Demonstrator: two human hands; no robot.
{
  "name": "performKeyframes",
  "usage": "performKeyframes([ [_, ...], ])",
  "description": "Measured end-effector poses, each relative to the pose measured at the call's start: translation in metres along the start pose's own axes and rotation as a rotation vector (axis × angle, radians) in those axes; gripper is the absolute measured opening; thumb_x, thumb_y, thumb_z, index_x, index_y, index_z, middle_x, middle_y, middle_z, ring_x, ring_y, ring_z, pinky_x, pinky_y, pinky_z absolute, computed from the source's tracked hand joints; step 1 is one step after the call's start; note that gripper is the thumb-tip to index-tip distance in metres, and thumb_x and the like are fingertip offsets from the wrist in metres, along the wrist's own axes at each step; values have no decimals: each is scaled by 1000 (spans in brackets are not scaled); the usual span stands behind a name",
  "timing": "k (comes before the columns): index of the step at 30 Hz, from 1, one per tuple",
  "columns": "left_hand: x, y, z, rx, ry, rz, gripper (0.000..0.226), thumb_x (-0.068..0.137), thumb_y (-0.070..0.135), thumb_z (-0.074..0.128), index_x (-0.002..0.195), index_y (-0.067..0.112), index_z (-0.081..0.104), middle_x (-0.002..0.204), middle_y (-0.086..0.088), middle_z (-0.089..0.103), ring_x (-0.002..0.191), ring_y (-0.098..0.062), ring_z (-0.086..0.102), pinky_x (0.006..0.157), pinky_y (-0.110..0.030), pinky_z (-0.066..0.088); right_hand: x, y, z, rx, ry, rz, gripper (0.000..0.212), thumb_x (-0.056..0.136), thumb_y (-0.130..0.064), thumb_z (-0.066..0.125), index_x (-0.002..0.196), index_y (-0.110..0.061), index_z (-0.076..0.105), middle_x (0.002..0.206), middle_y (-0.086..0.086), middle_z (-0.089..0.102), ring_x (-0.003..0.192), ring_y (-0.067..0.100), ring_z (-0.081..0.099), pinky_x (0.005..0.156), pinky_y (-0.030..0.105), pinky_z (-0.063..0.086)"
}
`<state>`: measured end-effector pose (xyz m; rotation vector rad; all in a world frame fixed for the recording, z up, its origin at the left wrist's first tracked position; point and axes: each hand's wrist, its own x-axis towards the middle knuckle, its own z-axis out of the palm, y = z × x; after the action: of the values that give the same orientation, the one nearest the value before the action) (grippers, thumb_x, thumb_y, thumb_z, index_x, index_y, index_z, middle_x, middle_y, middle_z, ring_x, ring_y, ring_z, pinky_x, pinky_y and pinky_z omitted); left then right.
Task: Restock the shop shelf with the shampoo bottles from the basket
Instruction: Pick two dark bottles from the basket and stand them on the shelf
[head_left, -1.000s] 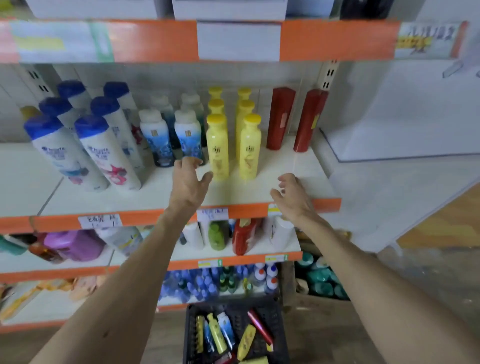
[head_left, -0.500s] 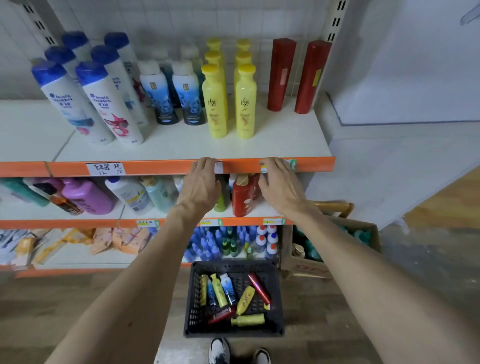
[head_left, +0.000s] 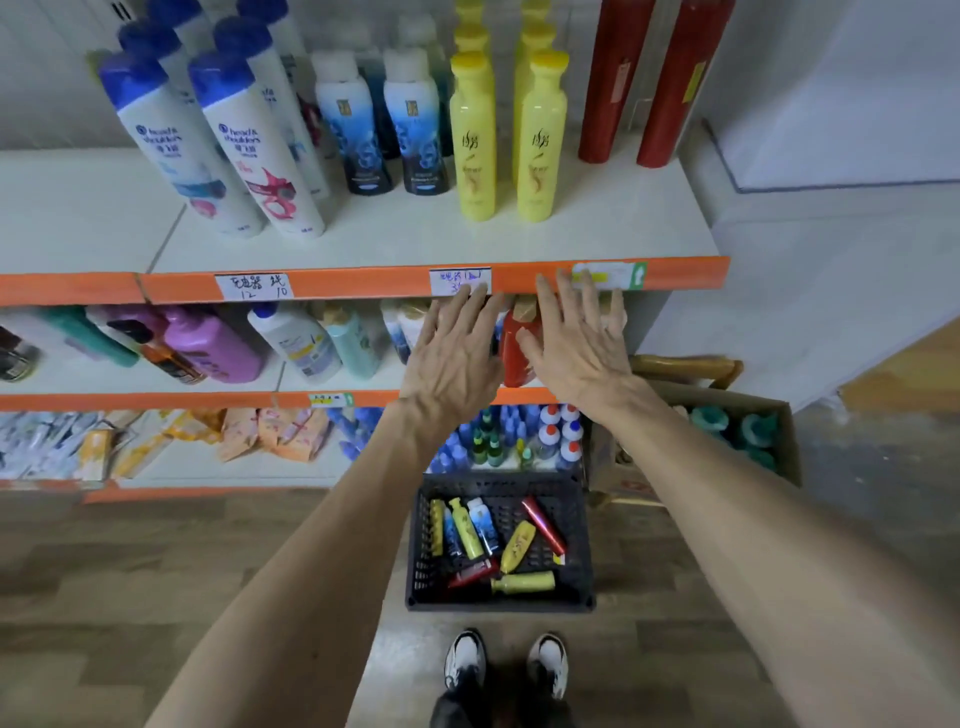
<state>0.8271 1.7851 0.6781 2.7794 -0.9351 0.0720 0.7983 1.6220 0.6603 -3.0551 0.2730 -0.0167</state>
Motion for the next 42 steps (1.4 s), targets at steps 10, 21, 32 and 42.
performKeyframes([
  [10, -35, -24, 115, -109, -173, 5, 54, 88, 18, 49, 141, 9, 39, 133, -12, 53, 121, -32, 47, 93, -45, 45, -34, -8, 101, 75, 211, -13, 58, 96, -38, 34, 146, -8, 41, 151, 12, 42, 135, 34, 41, 112, 48, 32],
  [21, -104, -64, 404, -145, -461, -149, 70, 94, 38, 46, 152, 17, 13, 159, -5, 16, 147, -29, 13, 119, -47, 17, -91, 38, 398, 109, -61, 39, 54, 99, -37, 41, 148, -15, 37, 153, 7, 39, 138, 34, 35, 111, 52, 33],
  [32, -187, -130, 763, -101, -589, -152, 72, 93, 32, 49, 153, 17, 11, 160, -5, 13, 147, -28, 12, 118, -45, 18, -130, 84, 765, 187, -338, 9, 57, 99, -22, 46, 153, -24, 27, 155, 3, 30, 137, 32, 31, 113, 47, 32],
  [42, -101, -182, 830, -72, -630, -200, 48, 94, 18, 48, 141, 14, 38, 138, -17, 50, 124, -34, 49, 96, -36, 42, -38, 133, 829, 162, -337, -68, 58, 93, -19, 47, 148, -31, 32, 143, 9, 44, 127, 36, 43, 105, 46, 41],
])
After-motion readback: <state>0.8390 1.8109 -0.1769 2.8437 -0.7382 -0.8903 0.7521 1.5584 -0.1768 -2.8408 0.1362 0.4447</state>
